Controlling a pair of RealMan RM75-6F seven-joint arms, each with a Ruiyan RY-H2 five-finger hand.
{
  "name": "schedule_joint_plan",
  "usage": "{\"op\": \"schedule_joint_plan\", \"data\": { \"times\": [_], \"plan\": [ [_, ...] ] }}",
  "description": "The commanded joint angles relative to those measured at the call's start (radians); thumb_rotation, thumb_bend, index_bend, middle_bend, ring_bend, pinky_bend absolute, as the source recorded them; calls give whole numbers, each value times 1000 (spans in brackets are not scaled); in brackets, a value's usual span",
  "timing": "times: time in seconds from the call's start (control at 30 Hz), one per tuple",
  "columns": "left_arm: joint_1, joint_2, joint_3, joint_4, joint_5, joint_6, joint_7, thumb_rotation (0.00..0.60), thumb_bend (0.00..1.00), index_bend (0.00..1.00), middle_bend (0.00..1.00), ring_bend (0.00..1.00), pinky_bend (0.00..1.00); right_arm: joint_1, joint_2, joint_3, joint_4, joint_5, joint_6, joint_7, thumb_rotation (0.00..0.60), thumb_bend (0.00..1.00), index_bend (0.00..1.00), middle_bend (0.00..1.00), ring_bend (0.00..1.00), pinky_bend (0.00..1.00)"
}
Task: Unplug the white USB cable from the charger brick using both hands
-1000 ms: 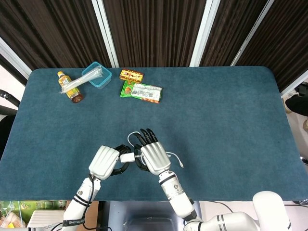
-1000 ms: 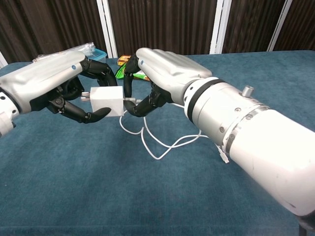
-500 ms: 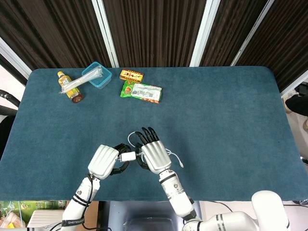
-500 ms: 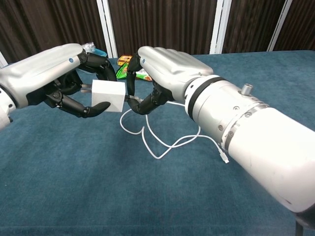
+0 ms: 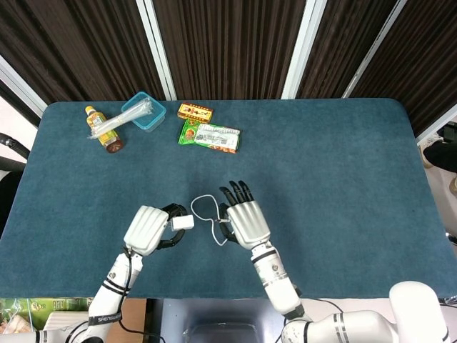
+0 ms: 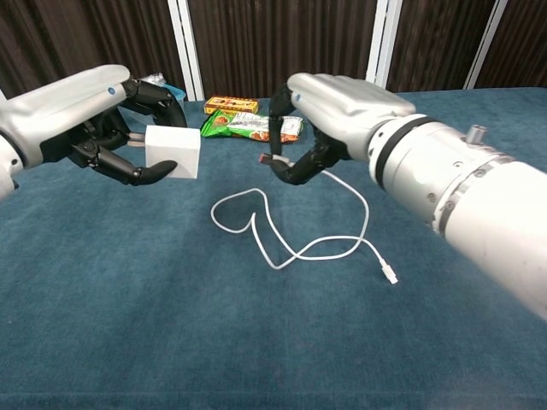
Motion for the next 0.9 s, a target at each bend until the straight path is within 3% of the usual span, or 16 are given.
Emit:
{"op": "schedule_joint_plan", "data": {
  "times": [0.03,0.1,0.17,0.33,0.63,0.77,0.9],
  "plan": [
    [-5,3,-6,18,-6,-9,-14,600,646,735,793,1000,1000,-6,13,-2,2,7,-3,4,600,735,864,243,23,0],
    [-9,-2,-9,49,-18,-20,-30,600,625,735,791,1000,1000,-14,32,-8,12,23,-4,1,600,735,865,243,24,0],
    [-27,-34,-18,192,-100,-85,-62,600,611,735,788,1000,1000,-41,66,-14,74,106,-31,26,600,735,865,243,24,0],
    [-44,-94,-9,360,-99,-126,-149,600,582,726,778,1000,1000,-38,66,-20,202,146,-73,53,600,735,865,243,24,0],
    [-61,-156,12,517,-88,-179,-228,600,564,677,676,1000,1000,-35,35,-42,343,141,-107,98,600,735,818,244,23,0],
    [-69,-173,13,560,-97,-205,-242,600,548,596,565,1000,1000,-34,24,-51,370,146,-125,102,600,734,716,244,24,0],
    [-72,-171,11,572,-95,-214,-257,600,523,440,411,1000,1000,-33,29,-52,369,165,-151,104,600,682,509,234,16,0]
  ]
}}
